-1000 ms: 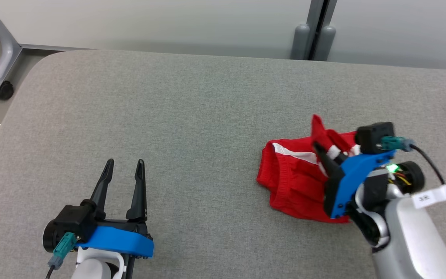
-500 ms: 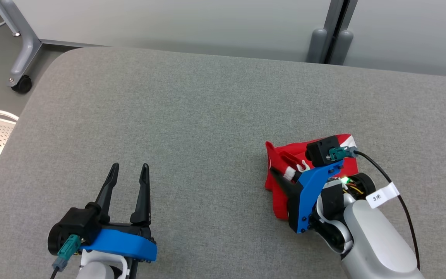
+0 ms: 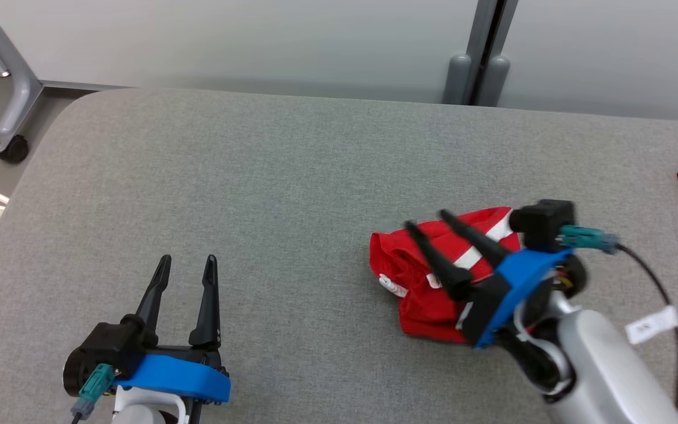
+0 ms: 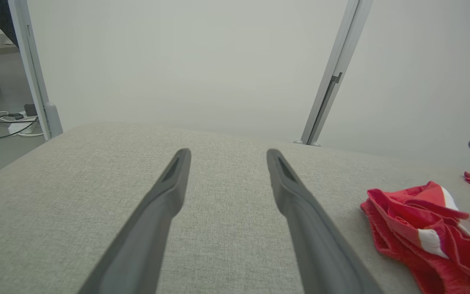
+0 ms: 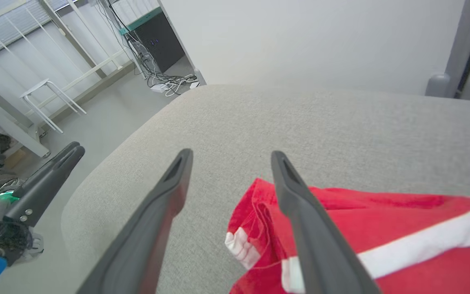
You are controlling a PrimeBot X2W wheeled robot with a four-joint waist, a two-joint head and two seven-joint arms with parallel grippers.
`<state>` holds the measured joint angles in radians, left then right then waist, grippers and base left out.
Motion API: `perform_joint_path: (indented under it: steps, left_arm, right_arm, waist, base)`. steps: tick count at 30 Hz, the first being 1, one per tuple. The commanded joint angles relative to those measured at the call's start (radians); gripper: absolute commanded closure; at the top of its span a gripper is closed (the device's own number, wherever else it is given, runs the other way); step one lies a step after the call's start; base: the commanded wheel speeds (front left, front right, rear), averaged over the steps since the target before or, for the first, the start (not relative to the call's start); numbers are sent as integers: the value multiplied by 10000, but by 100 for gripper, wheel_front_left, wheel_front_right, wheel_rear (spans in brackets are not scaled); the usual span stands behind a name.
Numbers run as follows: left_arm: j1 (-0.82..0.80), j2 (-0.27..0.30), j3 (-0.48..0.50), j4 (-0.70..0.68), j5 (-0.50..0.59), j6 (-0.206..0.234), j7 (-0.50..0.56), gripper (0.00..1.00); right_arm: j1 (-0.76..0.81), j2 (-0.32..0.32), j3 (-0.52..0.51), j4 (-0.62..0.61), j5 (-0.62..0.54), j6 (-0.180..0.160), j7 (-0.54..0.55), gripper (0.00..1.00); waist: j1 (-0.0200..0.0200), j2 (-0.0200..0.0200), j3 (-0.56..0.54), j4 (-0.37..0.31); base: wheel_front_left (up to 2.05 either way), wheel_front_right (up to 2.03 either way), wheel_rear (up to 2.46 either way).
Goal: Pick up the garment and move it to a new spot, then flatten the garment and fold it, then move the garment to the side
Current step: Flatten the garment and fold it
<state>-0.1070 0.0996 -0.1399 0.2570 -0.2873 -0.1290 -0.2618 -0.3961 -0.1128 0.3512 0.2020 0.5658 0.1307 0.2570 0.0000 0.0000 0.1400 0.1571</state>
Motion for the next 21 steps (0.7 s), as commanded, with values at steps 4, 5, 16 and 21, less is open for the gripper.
perform_joint_path:
  steps: [4, 5, 16, 21]
  left_arm:
    - [47, 60, 76, -80, 62, -18, -37, 0]
    - [45, 60, 83, -82, 67, -18, -37, 0]
    - [-252, 215, -133, -9, 56, -18, -37, 0]
    - [-395, 291, -171, 20, 70, -18, -37, 0]
  right_arm:
    - [848, -302, -1372, -393, -698, 3, -259, 0]
    - [1032, -346, -1694, -380, -875, 1, -185, 0]
    - [1377, -24, -3289, 904, -2573, 3, 484, 100]
    - [835, 135, -2953, 1728, -2703, 1, 689, 100]
  waist:
    - [0, 0, -44, -154]
    - [0, 0, -43, -172]
    - [0, 0, 120, -175]
    - [0, 0, 259, -98]
  base:
    - [0, 0, 0]
    - [0, 0, 0]
    - [0, 0, 0]
    - [0, 0, 0]
